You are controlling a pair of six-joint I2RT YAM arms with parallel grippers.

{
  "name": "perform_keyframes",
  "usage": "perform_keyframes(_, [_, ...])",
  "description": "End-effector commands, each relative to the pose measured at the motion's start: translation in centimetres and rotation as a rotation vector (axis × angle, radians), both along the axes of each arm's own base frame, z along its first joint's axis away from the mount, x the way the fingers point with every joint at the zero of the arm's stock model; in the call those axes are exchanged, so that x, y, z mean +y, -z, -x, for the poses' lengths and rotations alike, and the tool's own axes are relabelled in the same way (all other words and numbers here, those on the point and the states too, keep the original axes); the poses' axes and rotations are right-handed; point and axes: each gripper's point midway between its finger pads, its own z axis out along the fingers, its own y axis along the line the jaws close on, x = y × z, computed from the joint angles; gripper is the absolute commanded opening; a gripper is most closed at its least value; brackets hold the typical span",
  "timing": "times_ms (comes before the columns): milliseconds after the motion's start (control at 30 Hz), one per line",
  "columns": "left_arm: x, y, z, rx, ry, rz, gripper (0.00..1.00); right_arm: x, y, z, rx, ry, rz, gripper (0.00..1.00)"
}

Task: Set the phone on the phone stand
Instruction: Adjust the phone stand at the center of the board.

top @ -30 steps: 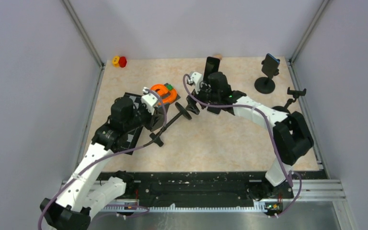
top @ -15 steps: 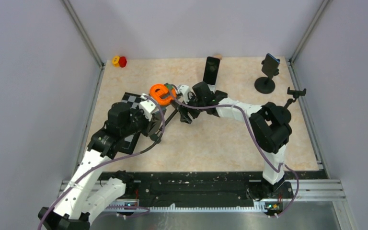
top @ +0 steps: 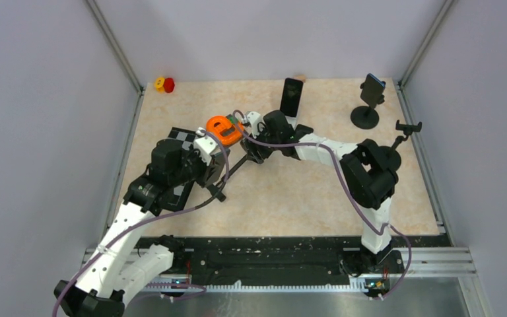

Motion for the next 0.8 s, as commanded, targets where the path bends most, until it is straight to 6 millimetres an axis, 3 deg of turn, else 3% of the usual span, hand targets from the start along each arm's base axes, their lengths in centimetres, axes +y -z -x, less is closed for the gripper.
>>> perform_keyframes(0, [-0.3, -2.0, -1.1, -0.092, -0.001, 0.032, 0.00, 1.1, -1.8, -1.5, -0.026, 0.051, -0.038, 0.43])
perform_keyframes(233, [-0.4, -2.3, -1.6, -0.102, -0.002, 0.032, 0.00, -0.6, -3.4, -0.4, 0.003, 0.132, -0.098, 0.00])
perform_keyframes(433, [-1.1, -3.9, -2.1, -0.106, 0.016, 0.076, 0.00, -2.0, -5.0, 1.4, 0.123, 0.128, -0.264, 0.00])
perform_keyframes(767, [-4.4, -10.4, -2.3, -0.109, 0.174, 0.254, 0.00, -4.4, -1.5, 3.9, 0.361, 0.094, -0.463, 0.00])
